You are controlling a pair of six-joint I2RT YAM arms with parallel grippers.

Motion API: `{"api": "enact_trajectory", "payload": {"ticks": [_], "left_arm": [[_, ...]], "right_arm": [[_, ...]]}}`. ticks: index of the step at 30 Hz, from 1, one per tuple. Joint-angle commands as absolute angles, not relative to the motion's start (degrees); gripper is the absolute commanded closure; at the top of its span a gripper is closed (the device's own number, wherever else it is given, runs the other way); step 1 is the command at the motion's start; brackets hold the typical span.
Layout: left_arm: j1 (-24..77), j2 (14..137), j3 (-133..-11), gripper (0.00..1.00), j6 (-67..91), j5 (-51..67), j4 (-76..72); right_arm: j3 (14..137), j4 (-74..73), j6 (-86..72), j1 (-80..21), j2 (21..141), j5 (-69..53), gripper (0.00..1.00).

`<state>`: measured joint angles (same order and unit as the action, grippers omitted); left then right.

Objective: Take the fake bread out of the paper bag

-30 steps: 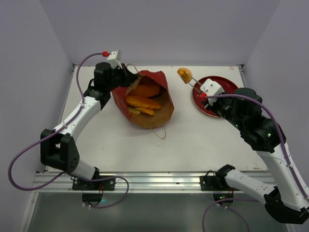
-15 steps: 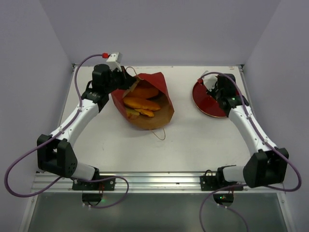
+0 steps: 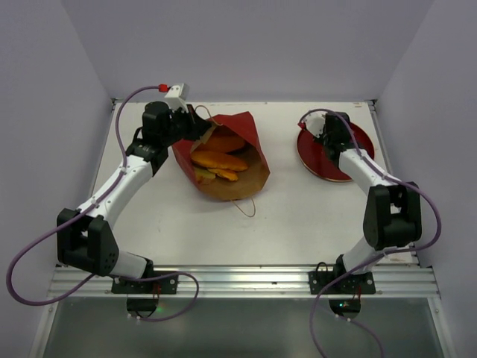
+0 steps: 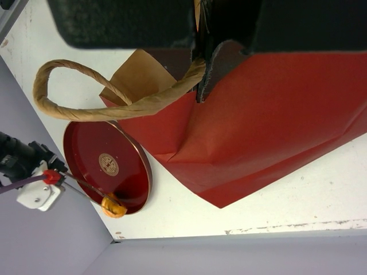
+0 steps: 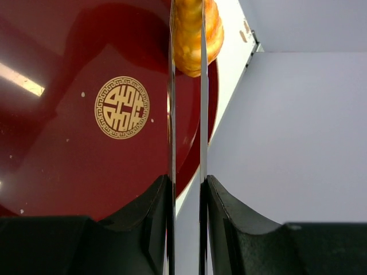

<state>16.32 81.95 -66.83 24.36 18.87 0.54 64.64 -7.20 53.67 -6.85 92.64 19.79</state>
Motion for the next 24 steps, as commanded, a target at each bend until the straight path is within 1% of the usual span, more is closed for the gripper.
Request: {"api": "enact_trajectory", "payload": {"ticks": [1,2,4,5,6,8,12,17,24], "left_arm": [[16.4,79.9,-66.3,1.00,22.7,18.8,-0.8],[16.5,79.8,-66.2,1.00,22.7,18.7,-0.8],[16.5,79.9,-66.1,1.00,22.6,18.9,-0.8],[16.5,79.9,-66.0,1.00,22.5,18.9,-0.8],[16.5,79.9,-65.9,1.00,22.5,18.9,-0.9],[16.5,80.0,-65.8,1.00,22.6,19.0,-0.9],[16.5,79.9,-65.6,1.00,22.9,19.2,-1.0],[16.5,79.8,-65.7,1.00,22.8,19.2,-0.7],[16.5,79.5,-65.3,1.00,22.8,19.2,-0.4]], "right_arm": [[65.9,-0.8,55.5,-6.9,94.2,21.8,0.98],[65.3,-0.4,55.6,-6.9,94.9,22.0,0.96],[64.3,-0.4,55.6,-6.9,95.3,21.7,0.89],[63.9,-0.4,55.5,-6.9,95.4,21.4,0.85],[63.5,-0.4,55.3,-6.9,95.3,21.0,0.77],[62.6,-0.5,54.2,-6.9,94.9,19.8,0.69],[62.1,-1.6,52.5,-6.9,93.8,18.5,0.61],[62.8,-3.4,49.8,-7.0,92.5,16.9,0.56],[63.4,-5.2,47.3,-6.9,91.5,15.2,0.51]]}}
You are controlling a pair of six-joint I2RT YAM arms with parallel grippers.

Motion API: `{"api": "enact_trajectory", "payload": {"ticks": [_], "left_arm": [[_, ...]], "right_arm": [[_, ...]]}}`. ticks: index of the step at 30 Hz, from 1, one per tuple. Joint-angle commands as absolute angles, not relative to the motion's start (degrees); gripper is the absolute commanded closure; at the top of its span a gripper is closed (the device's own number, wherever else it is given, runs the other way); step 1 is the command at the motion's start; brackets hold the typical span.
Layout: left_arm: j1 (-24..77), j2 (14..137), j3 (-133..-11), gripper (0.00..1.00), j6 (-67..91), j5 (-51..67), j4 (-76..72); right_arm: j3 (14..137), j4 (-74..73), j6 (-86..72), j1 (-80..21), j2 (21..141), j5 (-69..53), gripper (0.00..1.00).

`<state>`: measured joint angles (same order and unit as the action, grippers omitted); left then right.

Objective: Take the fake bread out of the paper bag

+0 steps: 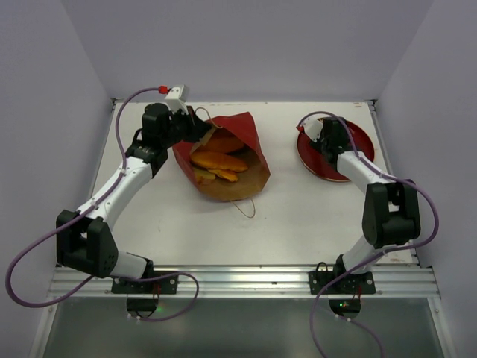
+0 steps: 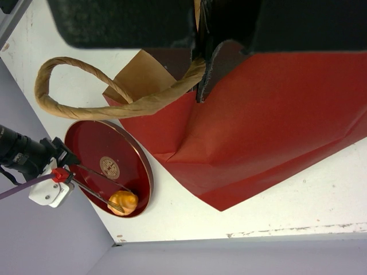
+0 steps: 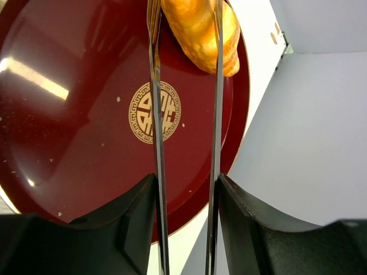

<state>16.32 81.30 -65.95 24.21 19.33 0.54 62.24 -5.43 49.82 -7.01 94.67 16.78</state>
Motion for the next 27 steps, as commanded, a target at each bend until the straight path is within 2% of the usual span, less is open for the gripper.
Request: {"api": "enact_trajectory", "payload": {"ticks": [1,21,27], "left_arm": [[16.4,79.5,-65.2,1.00,22.8,19.2,-0.4],[16.5,79.4,-66.2,1.00,22.5,19.1,-0.1],[16.5,79.4,-66.4,1.00,22.6,19.2,-0.1]], "right_arm": [[63.2,-5.2,46.9,-6.9,91.4,15.2,0.50],[65.2,-10.6,39.4,-6.4,87.8,9.1,0.48],[66.5,-16.4,35.5,-6.0,82.5,2.7,0.50]]}}
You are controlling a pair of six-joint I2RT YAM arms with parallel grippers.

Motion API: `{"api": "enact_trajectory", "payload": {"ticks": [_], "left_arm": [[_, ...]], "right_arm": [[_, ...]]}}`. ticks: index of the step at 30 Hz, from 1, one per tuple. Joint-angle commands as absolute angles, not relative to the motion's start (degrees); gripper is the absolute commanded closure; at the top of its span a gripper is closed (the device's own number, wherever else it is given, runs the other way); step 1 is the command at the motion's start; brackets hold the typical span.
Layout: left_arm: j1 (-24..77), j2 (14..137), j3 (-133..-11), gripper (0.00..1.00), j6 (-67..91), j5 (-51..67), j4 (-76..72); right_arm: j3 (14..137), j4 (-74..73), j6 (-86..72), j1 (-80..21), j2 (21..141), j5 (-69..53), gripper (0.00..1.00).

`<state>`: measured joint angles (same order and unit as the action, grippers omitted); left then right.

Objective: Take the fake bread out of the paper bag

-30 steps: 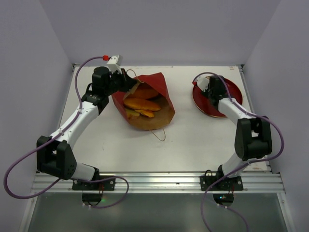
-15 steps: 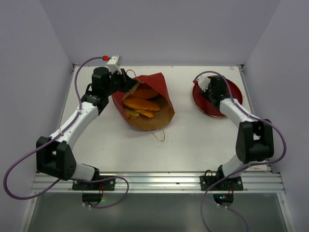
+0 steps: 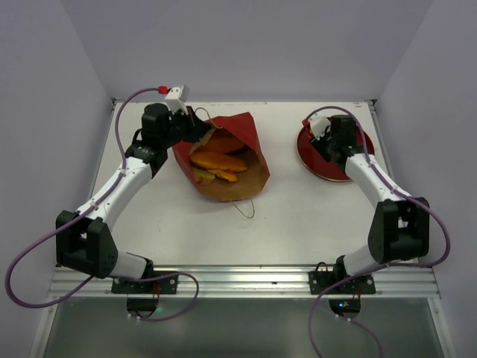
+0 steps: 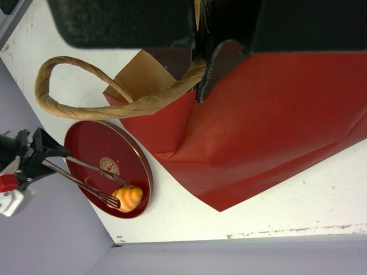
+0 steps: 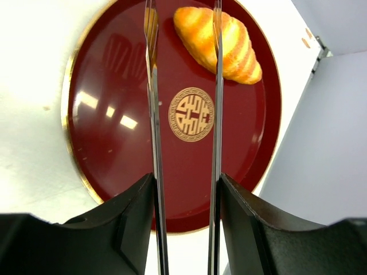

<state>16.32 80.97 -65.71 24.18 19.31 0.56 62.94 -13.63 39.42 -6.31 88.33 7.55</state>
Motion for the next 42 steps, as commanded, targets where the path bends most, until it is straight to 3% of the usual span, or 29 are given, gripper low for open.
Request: {"api": "enact_trajectory", "payload": {"ticks": [1,15,19,26,32,42], "left_arm": [[16.5,79.4,-66.5,1.00,22.6,19.2,1.8],[16.5,79.5,-67.5,1.00,23.4,20.1,2.5],[16.5,79.3,-67.6,1.00,23.8,20.3,2.5],[16.4,79.3,-68.1,1.00,24.8,20.5,2.5],[16.5,79.4,-68.7,1.00,25.2,20.6,2.8],[16.5,79.0,-68.0,1.00,25.8,20.4,3.2]], "right_arm": [[66.8,-19.0,35.0,-6.0,81.6,1.4,0.50],[70.5,-35.1,27.7,-6.1,63.6,-22.0,0.55],[72.7,-38.8,27.2,-6.2,60.9,-33.8,0.56],[71.2,-46.5,33.2,-15.0,57.4,-41.7,0.57],[68.9,-44.9,32.4,-28.5,59.1,-34.7,0.58],[70.3,-34.2,29.8,-45.9,71.9,-3.8,0.58]]}}
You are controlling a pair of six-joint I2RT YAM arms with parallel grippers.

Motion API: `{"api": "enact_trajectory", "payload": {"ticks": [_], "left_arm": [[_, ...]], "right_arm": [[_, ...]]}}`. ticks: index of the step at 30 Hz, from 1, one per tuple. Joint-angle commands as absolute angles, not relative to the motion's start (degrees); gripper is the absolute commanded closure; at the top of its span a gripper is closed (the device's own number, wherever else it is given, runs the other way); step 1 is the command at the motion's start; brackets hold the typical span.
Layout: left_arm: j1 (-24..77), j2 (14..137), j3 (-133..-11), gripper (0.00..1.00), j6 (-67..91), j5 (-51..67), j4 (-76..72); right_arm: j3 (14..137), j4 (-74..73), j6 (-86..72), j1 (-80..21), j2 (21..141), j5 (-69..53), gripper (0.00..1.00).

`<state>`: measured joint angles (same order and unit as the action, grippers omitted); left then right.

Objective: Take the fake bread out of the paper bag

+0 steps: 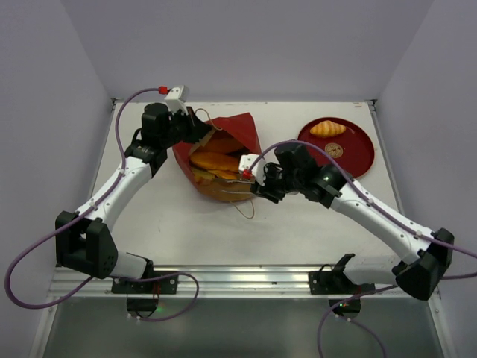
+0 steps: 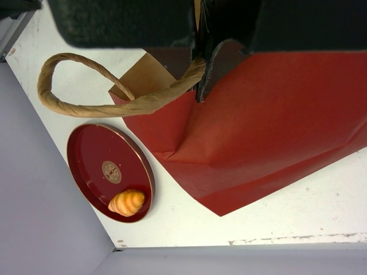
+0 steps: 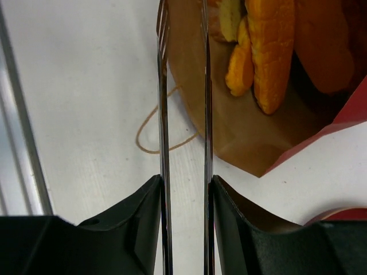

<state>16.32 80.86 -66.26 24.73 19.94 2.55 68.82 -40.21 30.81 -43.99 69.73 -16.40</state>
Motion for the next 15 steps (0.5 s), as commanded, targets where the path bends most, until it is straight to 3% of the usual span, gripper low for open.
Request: {"api": "enact_trajectory", "payload": {"ticks": [1,15], "left_arm": [[16.5,79.0,-67.9,1.00,25.9,20.4,3.1],[16.5,78.7,-67.0,1.00,26.7,20.9,1.4]], "right_arm": [[70.4,-32.5,30.1,-46.6,73.7,-0.4,0.58],[72.8,-25.8,33.1,-54.7,82.9,14.3,0.55]]}}
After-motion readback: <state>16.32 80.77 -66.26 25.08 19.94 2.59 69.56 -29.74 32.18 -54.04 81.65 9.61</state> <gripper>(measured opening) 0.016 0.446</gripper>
